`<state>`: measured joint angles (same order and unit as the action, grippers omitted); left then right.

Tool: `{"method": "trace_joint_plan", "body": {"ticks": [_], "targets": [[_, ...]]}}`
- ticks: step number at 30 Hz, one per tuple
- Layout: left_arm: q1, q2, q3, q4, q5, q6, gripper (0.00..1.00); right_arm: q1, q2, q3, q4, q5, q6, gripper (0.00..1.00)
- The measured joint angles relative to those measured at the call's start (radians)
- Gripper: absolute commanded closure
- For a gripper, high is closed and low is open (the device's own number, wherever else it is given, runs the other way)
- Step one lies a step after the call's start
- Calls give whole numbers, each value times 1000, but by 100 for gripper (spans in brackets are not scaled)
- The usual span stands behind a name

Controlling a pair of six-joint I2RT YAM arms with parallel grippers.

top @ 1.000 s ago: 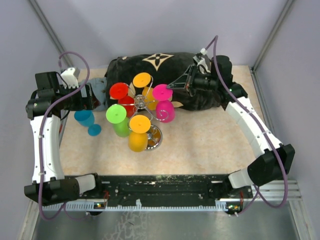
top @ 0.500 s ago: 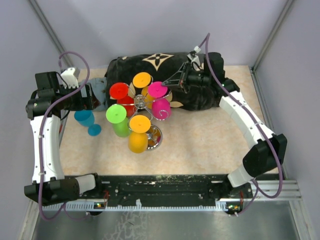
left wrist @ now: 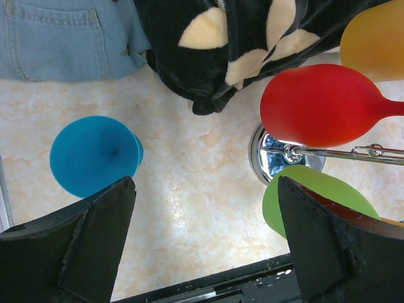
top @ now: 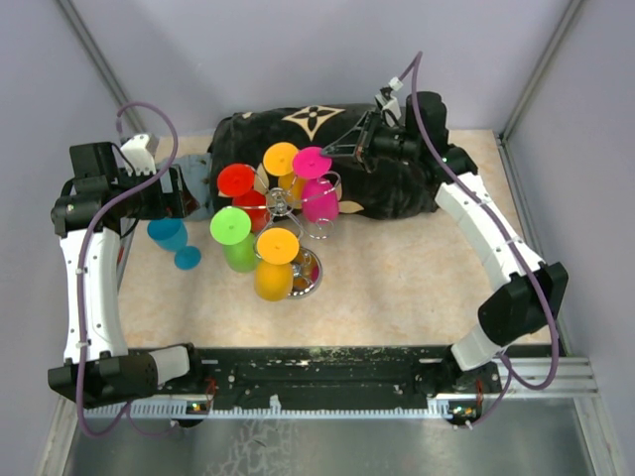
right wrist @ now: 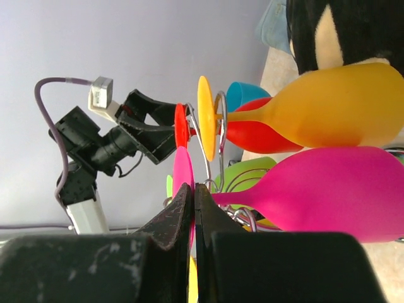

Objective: Take the wine glass off the wine glass rack

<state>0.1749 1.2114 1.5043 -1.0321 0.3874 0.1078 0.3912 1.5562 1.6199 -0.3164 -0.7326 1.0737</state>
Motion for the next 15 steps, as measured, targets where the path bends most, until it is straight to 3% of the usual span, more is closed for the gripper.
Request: {"method": "trace_joint_plan", "body": {"ticks": [9,15], "targets": [[0,0,0,0,2,-4,1,-84,3,0,-31,24,-5,100],[0,0,55,2,-26,-10,0,-220,3,0,11,22,25,100]]}}
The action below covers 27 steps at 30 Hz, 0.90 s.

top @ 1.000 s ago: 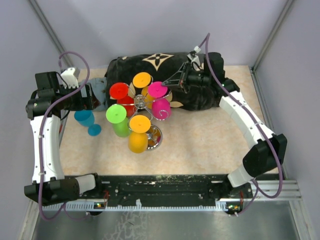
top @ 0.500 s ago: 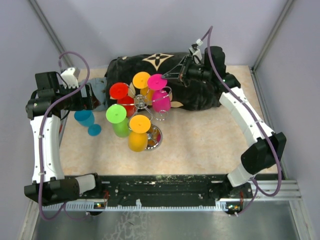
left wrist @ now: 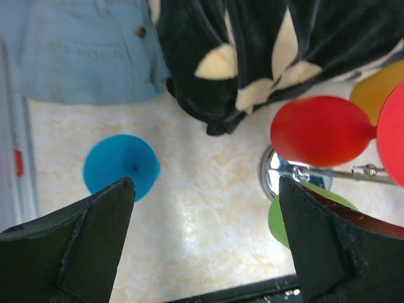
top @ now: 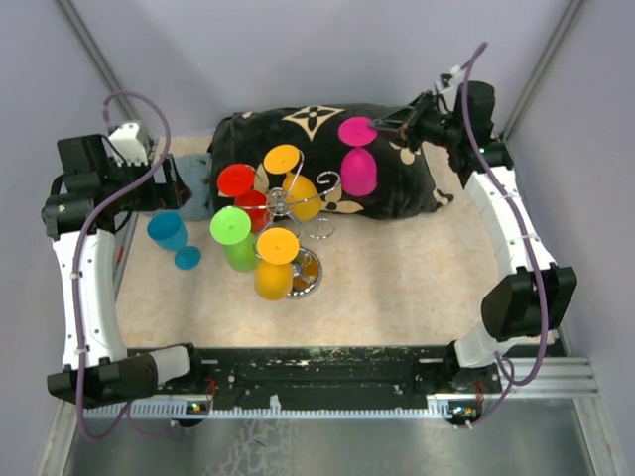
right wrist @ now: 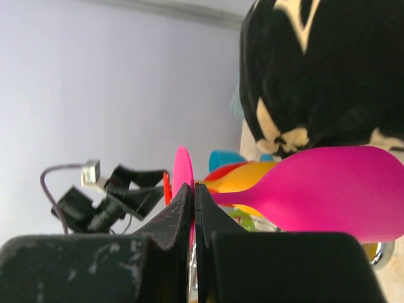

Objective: Take the wine glass off the wine glass rack

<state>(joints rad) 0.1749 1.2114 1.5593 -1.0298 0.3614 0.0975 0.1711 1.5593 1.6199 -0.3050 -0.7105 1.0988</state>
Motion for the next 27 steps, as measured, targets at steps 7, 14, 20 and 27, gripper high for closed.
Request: {"method": "trace_joint_plan", "body": {"ticks": [7,14,20,27], "targets": [[1,-18,142,119,-98,-4,0,-173,29,93,121,-20,119,100],[4,3,279,389,158,-256,0,-94,75,202,477,-51,355,100],[-1,16,91,826,476,-721,0,-1,9,88,839,-60,586,100],[-64,101,18,1125,608,-1046,0,50,-216,-183,1088,21,718,100]]}}
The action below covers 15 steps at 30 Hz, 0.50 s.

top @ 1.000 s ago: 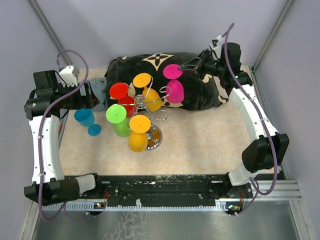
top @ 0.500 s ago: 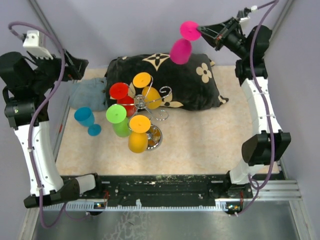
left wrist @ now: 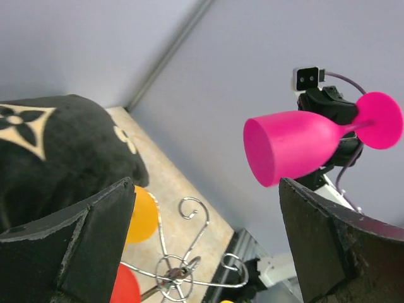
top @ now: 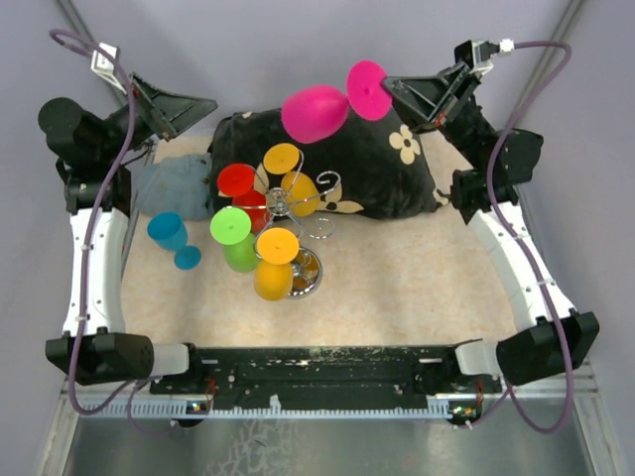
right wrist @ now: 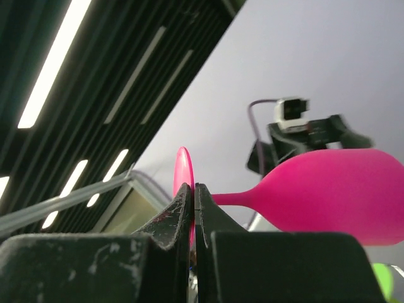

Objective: Take the wine glass off the wine glass rack

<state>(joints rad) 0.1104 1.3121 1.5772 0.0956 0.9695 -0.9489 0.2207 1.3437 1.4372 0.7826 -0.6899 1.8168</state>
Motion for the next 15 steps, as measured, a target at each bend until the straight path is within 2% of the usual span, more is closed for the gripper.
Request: {"method": "trace_joint_plan", "body": {"ticks": [7,15], "targets": [[-100,41,15,199,63,-123,0,149,-13,-1,132,89,9,100],[-115,42,15,370,108,-220,0,193,92,22,172,154,8,100]]}}
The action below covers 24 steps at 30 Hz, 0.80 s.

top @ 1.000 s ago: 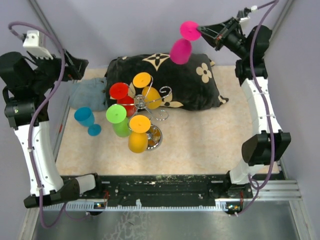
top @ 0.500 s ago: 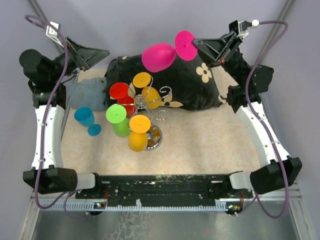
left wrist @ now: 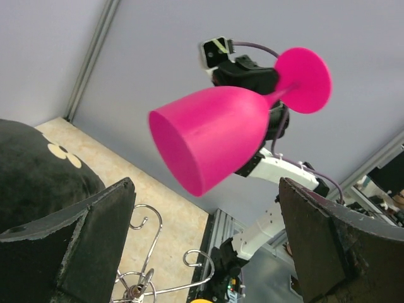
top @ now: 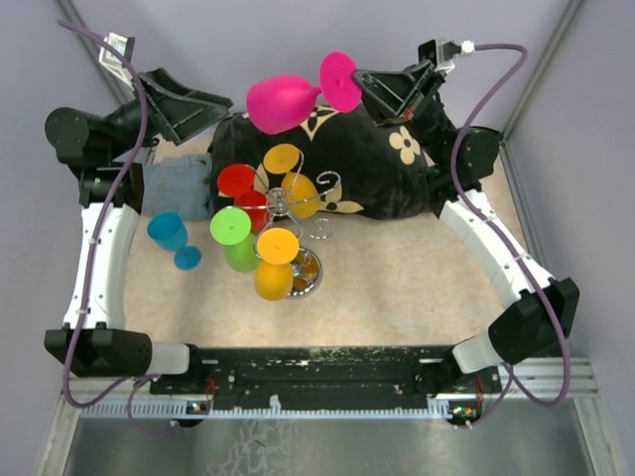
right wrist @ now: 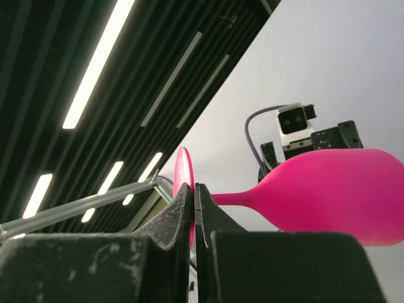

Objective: Take the wine glass off the wine glass rack

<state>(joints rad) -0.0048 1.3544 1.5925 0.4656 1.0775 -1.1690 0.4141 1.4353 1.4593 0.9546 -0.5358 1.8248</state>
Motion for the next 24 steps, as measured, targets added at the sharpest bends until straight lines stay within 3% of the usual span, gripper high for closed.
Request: {"method": "trace_joint_plan", "body": {"ticks": [13,16,20,22,24], "targets": [[-48,-2,1,58,37,-20,0,63,114,56,54,23,5,100],[-61,2,12,55,40,-19,5,73,140,87,63,27,5,100],[-69,3,26,53,42,-20,28,84,171,96,101,37,20,100],[-69,3,33,50,41,-24,49,86,191,96,148,50,42,100],[-69,1,37,47,41,-29,78,88,211,97,193,59,65,100]]}}
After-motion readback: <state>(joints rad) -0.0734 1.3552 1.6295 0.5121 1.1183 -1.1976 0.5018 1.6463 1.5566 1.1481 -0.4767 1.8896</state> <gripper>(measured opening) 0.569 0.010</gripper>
